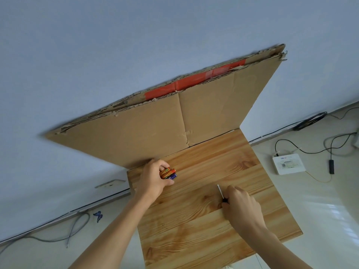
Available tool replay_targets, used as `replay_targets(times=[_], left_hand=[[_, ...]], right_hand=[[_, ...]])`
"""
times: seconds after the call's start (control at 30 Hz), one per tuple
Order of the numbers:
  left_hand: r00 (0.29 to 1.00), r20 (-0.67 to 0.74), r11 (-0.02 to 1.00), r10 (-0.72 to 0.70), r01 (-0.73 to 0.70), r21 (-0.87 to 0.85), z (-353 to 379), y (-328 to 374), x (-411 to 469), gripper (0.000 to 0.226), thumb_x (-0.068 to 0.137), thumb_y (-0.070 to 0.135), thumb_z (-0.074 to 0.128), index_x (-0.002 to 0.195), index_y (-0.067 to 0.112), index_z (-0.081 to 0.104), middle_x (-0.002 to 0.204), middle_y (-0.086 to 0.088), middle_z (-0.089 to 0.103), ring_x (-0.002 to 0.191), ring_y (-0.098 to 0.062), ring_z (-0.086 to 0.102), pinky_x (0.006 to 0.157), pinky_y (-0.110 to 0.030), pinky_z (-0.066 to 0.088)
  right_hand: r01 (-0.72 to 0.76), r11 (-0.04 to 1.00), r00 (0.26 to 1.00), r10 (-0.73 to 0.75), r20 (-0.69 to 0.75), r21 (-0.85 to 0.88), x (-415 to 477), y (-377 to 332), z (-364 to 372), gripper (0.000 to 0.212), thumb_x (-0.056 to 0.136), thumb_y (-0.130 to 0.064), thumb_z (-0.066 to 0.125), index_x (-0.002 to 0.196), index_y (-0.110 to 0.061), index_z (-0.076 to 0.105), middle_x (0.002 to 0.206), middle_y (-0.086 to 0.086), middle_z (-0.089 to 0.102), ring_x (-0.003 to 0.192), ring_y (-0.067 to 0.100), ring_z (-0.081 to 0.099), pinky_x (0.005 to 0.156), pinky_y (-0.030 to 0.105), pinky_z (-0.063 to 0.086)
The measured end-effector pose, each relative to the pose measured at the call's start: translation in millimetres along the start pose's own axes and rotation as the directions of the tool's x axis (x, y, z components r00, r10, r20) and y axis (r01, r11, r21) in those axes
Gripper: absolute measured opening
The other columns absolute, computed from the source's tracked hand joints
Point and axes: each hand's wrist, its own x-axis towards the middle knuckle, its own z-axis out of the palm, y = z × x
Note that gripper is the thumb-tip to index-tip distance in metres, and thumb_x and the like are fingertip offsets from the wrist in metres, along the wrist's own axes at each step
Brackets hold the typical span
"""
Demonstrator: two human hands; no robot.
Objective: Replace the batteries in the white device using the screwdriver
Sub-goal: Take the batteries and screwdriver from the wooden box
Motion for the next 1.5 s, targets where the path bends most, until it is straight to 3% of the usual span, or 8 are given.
replay_targets(times=[0.13, 0.5, 0.8, 1.0, 1.07, 1.23, 1.37, 1.5], left_hand=[[0.998, 0.030, 0.999, -0.047, 0.047, -0.002, -0.1, 2.8, 3.7, 0.050, 0.058, 0.023, 0.104, 0.096, 0.031, 0.072, 0.095, 0.011, 0.070, 0.086, -0.006, 0.067, 0.079, -0.035, 0.060], [0.992, 0.056, 0.989, -0.113, 0.107, 0.100, -4.0, 20.4, 7.1, 0.041, 0.056, 0.022, 0.105, 0.086, 0.028, 0.077, 0.085, 0.010, 0.072, 0.081, -0.011, 0.069, 0.075, -0.033, 0.059], [0.994, 0.068, 0.992, -0.085, 0.078, 0.103, -7.2, 25.5, 6.0, 0.036, 0.060, 0.021, 0.104, 0.088, 0.026, 0.083, 0.080, 0.009, 0.075, 0.074, -0.012, 0.073, 0.073, -0.040, 0.065], [0.997, 0.070, 0.999, -0.023, 0.021, 0.027, -15.4, 35.2, 3.2, 0.029, 0.068, 0.020, 0.100, 0.094, 0.021, 0.085, 0.079, 0.009, 0.078, 0.070, -0.006, 0.073, 0.073, -0.027, 0.063], [0.996, 0.089, 1.000, -0.005, 0.007, -0.021, -21.9, 45.0, 1.0, 0.027, 0.068, 0.017, 0.099, 0.092, 0.021, 0.086, 0.076, 0.008, 0.078, 0.069, -0.008, 0.074, 0.070, -0.026, 0.062], [0.997, 0.069, 0.993, 0.035, -0.027, -0.112, -50.8, 91.1, -11.6, 0.025, 0.065, 0.021, 0.101, 0.082, 0.028, 0.085, 0.073, 0.013, 0.079, 0.077, -0.019, 0.078, 0.075, -0.043, 0.065], [0.994, 0.051, 0.985, 0.097, -0.089, -0.150, -93.5, 151.1, -43.0, 0.024, 0.066, 0.030, 0.100, 0.083, 0.034, 0.084, 0.077, 0.019, 0.078, 0.076, -0.007, 0.075, 0.079, -0.041, 0.064], [0.975, 0.097, 0.955, 0.198, -0.170, -0.241, -143.3, 219.9, -93.8, 0.023, 0.071, 0.025, 0.097, 0.089, 0.031, 0.084, 0.081, 0.015, 0.080, 0.079, -0.012, 0.078, 0.085, -0.045, 0.064]], right_hand=[[0.000, 1.000, 1.000, 0.000, -0.003, 0.001, 0.2, 0.2, 0.4, 0.011, 0.094, -0.013, 0.060, 0.093, -0.021, 0.053, 0.090, -0.009, 0.056, 0.077, 0.017, 0.058, 0.054, 0.027, 0.036], [-0.003, 1.000, 1.000, 0.003, 0.004, 0.003, -0.9, -1.7, -0.9, 0.012, 0.092, -0.009, 0.057, 0.090, -0.020, 0.053, 0.088, -0.009, 0.055, 0.074, 0.016, 0.056, 0.052, 0.026, 0.034], [-0.013, 0.999, 1.000, 0.014, 0.022, -0.049, -0.6, -2.4, 5.4, 0.020, 0.093, -0.006, 0.056, 0.082, -0.020, 0.045, 0.086, -0.007, 0.055, 0.072, 0.016, 0.057, 0.051, 0.025, 0.034], [-0.007, 1.000, 1.000, 0.007, 0.009, -0.022, -5.5, -6.9, -3.2, 0.020, 0.093, -0.005, 0.051, 0.079, -0.018, 0.044, 0.080, -0.004, 0.054, 0.069, 0.019, 0.057, 0.054, 0.030, 0.041], [0.010, 1.000, 1.000, -0.010, -0.026, 0.021, -8.3, -11.5, -13.5, 0.017, 0.096, -0.009, 0.050, 0.083, -0.018, 0.047, 0.077, -0.004, 0.055, 0.066, 0.019, 0.057, 0.056, 0.033, 0.046], [0.045, 0.989, 0.994, -0.030, -0.108, 0.138, -18.3, -29.3, -56.2, 0.007, 0.100, -0.017, 0.056, 0.095, -0.020, 0.059, 0.082, -0.005, 0.068, 0.071, 0.019, 0.066, 0.064, 0.040, 0.060], [0.057, 0.962, 0.985, -0.011, -0.171, 0.267, -37.5, -43.9, -116.7, 0.006, 0.098, -0.020, 0.059, 0.095, -0.023, 0.063, 0.081, -0.006, 0.070, 0.067, 0.016, 0.069, 0.065, 0.042, 0.061], [0.067, 0.920, 0.966, 0.038, -0.257, 0.386, -76.8, -51.9, -191.8, 0.007, 0.094, -0.022, 0.065, 0.097, -0.028, 0.065, 0.084, -0.012, 0.068, 0.076, 0.011, 0.066, 0.070, 0.039, 0.058]])
